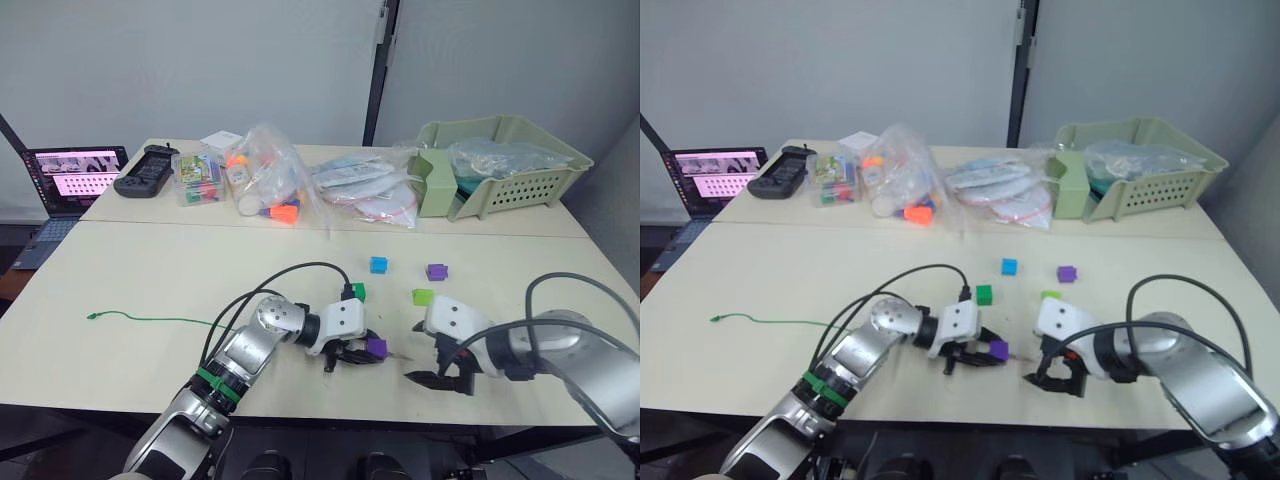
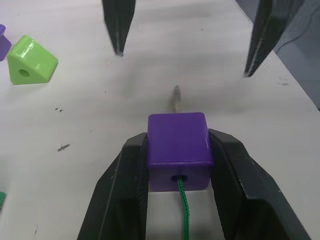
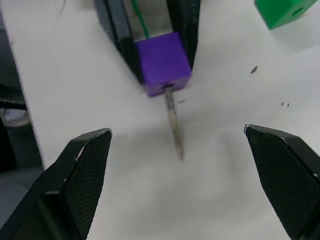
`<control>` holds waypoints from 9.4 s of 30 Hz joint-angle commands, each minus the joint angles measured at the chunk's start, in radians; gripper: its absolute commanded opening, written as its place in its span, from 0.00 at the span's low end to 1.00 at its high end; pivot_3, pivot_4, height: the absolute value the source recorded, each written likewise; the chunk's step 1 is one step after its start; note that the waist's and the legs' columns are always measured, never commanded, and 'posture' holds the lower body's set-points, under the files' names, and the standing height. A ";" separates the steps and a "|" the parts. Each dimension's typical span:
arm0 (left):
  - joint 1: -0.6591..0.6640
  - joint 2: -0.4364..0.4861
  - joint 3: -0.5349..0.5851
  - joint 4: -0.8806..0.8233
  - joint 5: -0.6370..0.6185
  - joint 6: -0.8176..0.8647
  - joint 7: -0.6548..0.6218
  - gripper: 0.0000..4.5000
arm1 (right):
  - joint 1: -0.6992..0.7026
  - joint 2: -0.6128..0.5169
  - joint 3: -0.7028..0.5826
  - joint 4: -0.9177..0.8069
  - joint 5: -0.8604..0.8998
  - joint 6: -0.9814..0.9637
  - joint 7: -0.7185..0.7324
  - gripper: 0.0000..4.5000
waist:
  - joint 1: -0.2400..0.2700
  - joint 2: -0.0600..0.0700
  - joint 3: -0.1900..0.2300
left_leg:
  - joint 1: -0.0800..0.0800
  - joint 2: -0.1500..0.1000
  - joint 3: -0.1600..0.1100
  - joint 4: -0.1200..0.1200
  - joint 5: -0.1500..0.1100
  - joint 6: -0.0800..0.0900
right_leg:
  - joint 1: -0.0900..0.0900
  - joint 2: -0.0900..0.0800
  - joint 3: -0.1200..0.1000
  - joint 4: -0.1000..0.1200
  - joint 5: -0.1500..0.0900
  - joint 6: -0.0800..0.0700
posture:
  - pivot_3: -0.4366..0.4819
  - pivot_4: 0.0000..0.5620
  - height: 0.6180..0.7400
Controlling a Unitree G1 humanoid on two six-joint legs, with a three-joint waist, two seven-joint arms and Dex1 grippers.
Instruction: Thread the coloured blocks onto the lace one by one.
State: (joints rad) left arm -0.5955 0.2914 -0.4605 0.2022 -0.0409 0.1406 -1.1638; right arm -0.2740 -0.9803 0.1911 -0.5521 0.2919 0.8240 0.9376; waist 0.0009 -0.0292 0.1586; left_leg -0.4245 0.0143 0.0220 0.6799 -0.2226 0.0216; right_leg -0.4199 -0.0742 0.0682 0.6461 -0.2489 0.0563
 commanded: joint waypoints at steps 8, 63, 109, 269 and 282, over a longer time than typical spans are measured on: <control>-0.017 0.022 -0.003 -0.010 0.005 -0.002 -0.024 0.27 | -0.068 0.070 0.121 0.170 -0.091 -0.117 0.030 0.66 | -0.004 0.000 0.000 | 0.000 0.000 0.000 0.000 0.000 0.000 | 0.000 0.000 0.000 0.000 0.000 0.000 | 0.48 0.27 0.95; -0.268 0.708 0.538 0.867 -0.113 -0.410 -0.398 0.99 | -0.161 0.104 0.099 0.222 -0.059 -0.133 0.168 0.00 | 0.012 -0.008 0.000 | -0.001 0.002 0.005 0.001 0.000 0.000 | -0.002 -0.003 -0.005 0.002 0.000 -0.001 | 0.48 0.27 0.95; 0.033 0.033 0.113 -0.068 -0.152 -0.055 -0.090 0.34 | -0.318 0.099 0.141 0.080 0.029 0.104 0.193 0.00 | -0.004 -0.007 -0.001 | -0.001 0.000 -0.007 0.001 0.000 0.000 | -0.001 -0.002 -0.003 0.002 0.001 -0.001 | 0.48 0.27 0.95; 0.170 0.024 0.132 -0.144 -0.157 0.014 0.029 0.00 | -0.081 -0.262 0.049 0.212 -0.149 -0.473 0.328 0.99 | -0.011 0.000 -0.001 | 0.000 0.000 0.000 -0.002 0.000 0.000 | 0.001 -0.001 0.000 -0.005 0.001 0.001 | 0.48 0.27 0.95; 0.203 0.054 0.133 -0.212 -0.167 0.052 0.068 0.00 | -0.261 -0.075 0.209 0.314 -0.302 -0.455 0.429 0.99 | -0.003 0.000 -0.001 | -0.001 0.000 -0.004 -0.001 0.000 0.000 | 0.000 -0.002 0.000 -0.002 0.001 0.001 | 0.48 0.27 0.95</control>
State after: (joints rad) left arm -0.3862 0.3483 -0.3340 0.0329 -0.1952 0.1958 -1.1024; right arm -0.5243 -1.0534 0.4098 -0.2256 0.0057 0.3611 1.3642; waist -0.0025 -0.0294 0.1574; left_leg -0.4249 0.0138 0.0176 0.6790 -0.2226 0.0218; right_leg -0.4201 -0.0761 0.0684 0.6439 -0.2479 0.0570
